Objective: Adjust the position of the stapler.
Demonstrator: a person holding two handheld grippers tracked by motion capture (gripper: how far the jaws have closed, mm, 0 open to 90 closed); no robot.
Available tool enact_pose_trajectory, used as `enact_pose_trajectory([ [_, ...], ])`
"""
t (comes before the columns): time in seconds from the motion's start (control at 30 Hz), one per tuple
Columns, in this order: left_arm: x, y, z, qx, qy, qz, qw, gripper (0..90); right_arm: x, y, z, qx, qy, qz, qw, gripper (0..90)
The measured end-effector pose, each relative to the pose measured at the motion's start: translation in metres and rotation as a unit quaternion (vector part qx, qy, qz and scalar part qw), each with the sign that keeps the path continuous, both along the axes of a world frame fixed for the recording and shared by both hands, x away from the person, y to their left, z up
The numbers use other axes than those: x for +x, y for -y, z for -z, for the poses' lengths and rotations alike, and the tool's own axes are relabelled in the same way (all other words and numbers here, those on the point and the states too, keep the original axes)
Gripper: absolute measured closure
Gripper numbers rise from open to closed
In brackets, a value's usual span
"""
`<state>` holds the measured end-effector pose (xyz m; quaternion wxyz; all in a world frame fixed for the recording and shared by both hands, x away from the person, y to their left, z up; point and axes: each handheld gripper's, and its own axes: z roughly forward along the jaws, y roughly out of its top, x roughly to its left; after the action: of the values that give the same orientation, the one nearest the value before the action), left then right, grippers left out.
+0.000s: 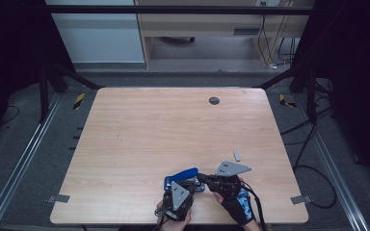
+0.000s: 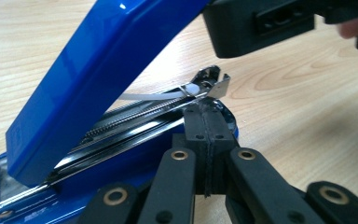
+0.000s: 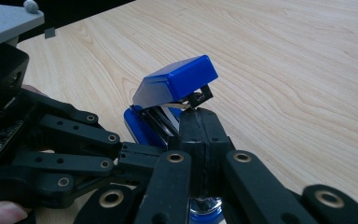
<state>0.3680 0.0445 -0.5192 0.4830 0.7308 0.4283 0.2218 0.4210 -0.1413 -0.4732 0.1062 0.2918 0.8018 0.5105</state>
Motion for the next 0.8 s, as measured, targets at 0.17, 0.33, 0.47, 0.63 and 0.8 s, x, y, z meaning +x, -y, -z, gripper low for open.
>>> enact_pose_trajectory([
  [0.17, -0.0005, 0.0022, 0.0000, 0.005, 0.001, -0.006, 1.0000, 90.0, 0.0002, 0.0001, -0.0001, 0.001, -0.001, -0.001, 1.0000, 90.0],
  [0.33, -0.0039, 0.0062, 0.0021, 0.009, 0.016, -0.019, 0.9996, 89.9, -0.0003, 0.0001, -0.0005, 0.001, 0.001, -0.001, 1.0000, 90.0],
  [0.47, -0.0049, 0.0068, 0.0027, 0.013, 0.020, -0.022, 0.9995, 90.0, -0.0003, 0.0001, -0.0006, 0.002, 0.001, -0.002, 1.0000, 90.0],
  [0.63, -0.0051, 0.0068, 0.0027, 0.014, 0.020, -0.021, 0.9995, 90.0, 0.0004, -0.0019, -0.0018, 0.010, 0.004, -0.005, 0.9999, 90.0],
  [0.8, -0.0057, 0.0073, 0.0033, 0.014, 0.023, -0.023, 0.9994, 90.0, 0.0007, -0.0067, -0.0031, 0.008, 0.009, -0.010, 0.9999, 90.0],
])
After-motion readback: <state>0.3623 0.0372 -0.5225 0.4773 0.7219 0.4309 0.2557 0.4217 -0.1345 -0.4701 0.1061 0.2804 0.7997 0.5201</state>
